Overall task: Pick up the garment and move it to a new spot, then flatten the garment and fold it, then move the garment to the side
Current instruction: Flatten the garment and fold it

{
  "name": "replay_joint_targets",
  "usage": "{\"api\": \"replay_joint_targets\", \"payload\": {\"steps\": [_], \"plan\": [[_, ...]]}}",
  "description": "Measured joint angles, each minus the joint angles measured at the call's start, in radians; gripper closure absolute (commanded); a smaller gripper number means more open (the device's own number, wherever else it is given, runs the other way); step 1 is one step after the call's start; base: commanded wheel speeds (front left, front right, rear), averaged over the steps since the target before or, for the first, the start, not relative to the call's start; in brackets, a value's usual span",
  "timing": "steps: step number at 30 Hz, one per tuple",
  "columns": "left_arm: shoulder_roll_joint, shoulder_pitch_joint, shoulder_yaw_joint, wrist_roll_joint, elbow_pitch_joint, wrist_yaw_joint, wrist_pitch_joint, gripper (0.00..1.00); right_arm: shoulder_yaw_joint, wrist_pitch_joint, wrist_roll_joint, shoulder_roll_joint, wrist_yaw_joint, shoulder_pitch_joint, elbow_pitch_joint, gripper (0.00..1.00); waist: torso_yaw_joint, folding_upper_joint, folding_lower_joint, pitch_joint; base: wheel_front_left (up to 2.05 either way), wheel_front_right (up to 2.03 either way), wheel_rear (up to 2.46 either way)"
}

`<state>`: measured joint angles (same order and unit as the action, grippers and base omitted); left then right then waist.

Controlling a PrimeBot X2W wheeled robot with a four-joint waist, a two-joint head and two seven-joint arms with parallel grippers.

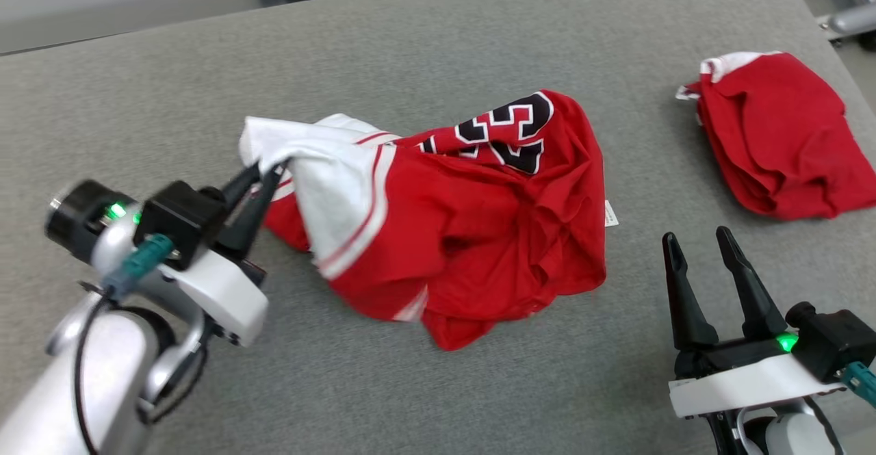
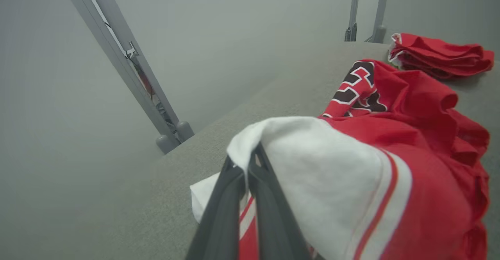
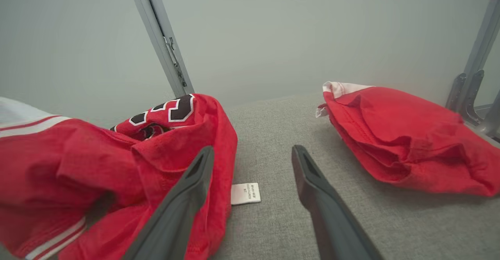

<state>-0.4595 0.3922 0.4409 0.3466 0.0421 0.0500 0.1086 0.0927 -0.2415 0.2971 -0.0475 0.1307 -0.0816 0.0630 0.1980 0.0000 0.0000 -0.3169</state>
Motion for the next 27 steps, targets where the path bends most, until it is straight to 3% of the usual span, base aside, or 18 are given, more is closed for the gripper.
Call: {"api": "replay_joint_targets", "payload": {"steps": [8, 12, 16, 20, 24, 27], "plan": [[-0.114, 0.028, -0.064, -0.067, 0.166, -0.045, 0.05, 1.0, -0.021, 0.004, -0.006, 0.0, 0.0, -0.015, 0.012, 0.0, -0.078, 0.0, 0.0, 0.029, 0.0, 0.0, 0.0], [-0.146, -0.023, -0.096, -0.104, 0.238, -0.101, 0.031, 1.0, -0.025, 0.007, -0.005, 0.0, 0.0, -0.014, 0.012, 0.0, -0.107, 0.0, 0.0, 0.041, 0.0, 0.0, 0.0], [-0.106, -0.169, -0.115, -0.08, 0.214, -0.177, -0.025, 1.0, -0.036, 0.014, -0.002, 0.0, 0.0, -0.008, 0.011, 0.0, -0.13, 0.0, 0.0, 0.047, 0.0, 0.0, 0.0], [-0.021, -0.298, -0.135, -0.018, 0.135, -0.243, -0.116, 1.0, -0.047, 0.03, -0.005, 0.0, 0.0, -0.004, 0.009, 0.0, -0.151, 0.0, 0.0, 0.049, 0.0, 0.0, 0.0], [0.042, -0.345, -0.161, 0.049, 0.011, -0.252, -0.223, 1.0, -0.047, 0.055, -0.021, 0.0, 0.0, -0.002, -0.005, 0.0, -0.173, 0.0, 0.0, 0.05, 0.0, 0.0, 0.0], [0.08, -0.348, -0.159, 0.079, -0.092, -0.231, -0.282, 1.0, -0.052, 0.072, -0.03, 0.0, 0.0, -0.002, -0.015, 0.0, -0.187, 0.0, 0.0, 0.056, 0.0, 0.0, 0.0]]}}
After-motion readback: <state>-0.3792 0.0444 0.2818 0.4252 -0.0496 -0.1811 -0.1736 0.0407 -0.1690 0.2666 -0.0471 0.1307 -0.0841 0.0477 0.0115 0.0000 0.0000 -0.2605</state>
